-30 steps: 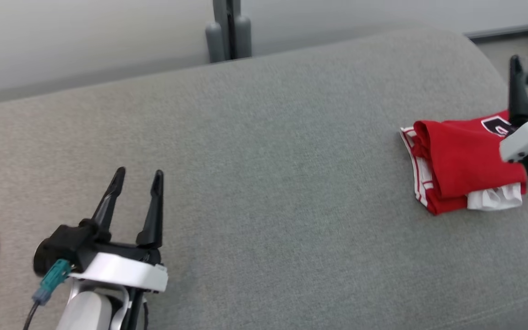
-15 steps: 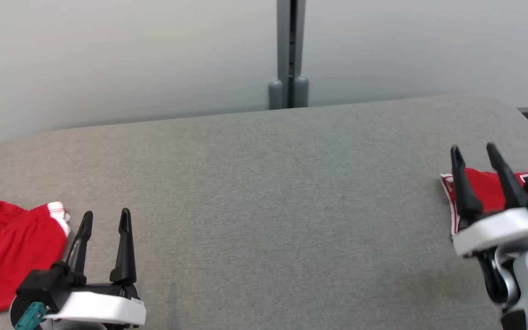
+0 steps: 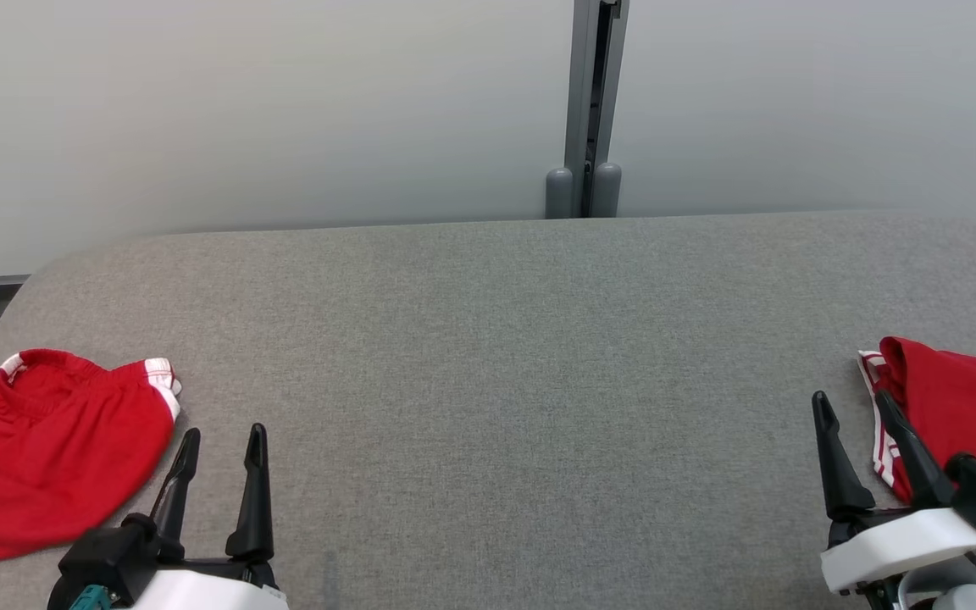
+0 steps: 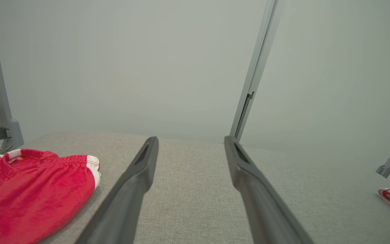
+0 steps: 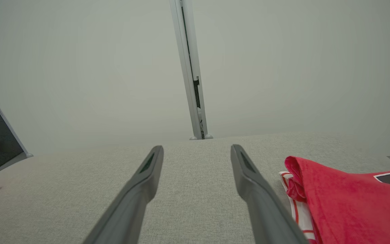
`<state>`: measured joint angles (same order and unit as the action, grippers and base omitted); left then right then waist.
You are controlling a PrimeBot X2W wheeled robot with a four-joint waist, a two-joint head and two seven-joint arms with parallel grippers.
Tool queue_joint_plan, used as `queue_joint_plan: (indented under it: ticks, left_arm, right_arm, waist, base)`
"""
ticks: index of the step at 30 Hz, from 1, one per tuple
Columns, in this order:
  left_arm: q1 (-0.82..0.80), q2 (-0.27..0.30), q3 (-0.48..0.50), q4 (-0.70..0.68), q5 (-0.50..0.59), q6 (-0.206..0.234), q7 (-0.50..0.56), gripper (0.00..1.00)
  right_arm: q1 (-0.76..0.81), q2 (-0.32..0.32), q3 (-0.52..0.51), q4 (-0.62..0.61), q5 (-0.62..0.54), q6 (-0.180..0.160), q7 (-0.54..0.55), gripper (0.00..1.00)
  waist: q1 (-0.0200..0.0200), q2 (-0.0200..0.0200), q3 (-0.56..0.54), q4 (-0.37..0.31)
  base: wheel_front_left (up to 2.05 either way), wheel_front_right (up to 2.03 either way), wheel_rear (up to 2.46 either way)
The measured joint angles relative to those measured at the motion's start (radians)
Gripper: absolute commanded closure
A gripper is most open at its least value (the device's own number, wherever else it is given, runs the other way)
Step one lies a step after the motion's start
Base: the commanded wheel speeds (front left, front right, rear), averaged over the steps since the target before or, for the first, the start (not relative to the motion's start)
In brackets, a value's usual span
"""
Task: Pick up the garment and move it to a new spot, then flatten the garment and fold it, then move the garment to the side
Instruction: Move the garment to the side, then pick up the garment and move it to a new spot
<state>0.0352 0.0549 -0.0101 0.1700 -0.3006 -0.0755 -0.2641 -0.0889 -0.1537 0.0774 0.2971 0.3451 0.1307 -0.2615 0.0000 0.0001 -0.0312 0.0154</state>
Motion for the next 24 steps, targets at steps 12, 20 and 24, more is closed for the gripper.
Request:
queue_joint_plan:
  ticks: [12,20,24]
  left_arm:
    - [-0.004,-0.005,0.014,0.016,0.017,-0.007,0.000,0.00]
    - [-0.007,-0.006,0.015,0.024,0.016,-0.007,0.000,0.00]
    - [-0.017,-0.006,0.018,0.028,0.011,-0.007,0.000,0.00]
  right_arm:
    - [-0.012,0.014,0.003,-0.056,-0.029,0.000,0.000,0.00]
    - [-0.015,0.016,0.003,-0.064,-0.032,0.000,0.000,0.00]
    - [-0.015,0.016,0.006,-0.064,-0.032,0.000,0.000,0.00]
  waist:
    - [0.0000,0.0000,0.007,-0.008]
    - [-0.0001,0.0000,0.011,-0.008]
    - [0.0000,0.0000,0.012,-0.009]
  base:
    - [0.00,0.00,0.00]
    - [0.00,0.00,0.00]
    - [0.00,0.00,0.00]
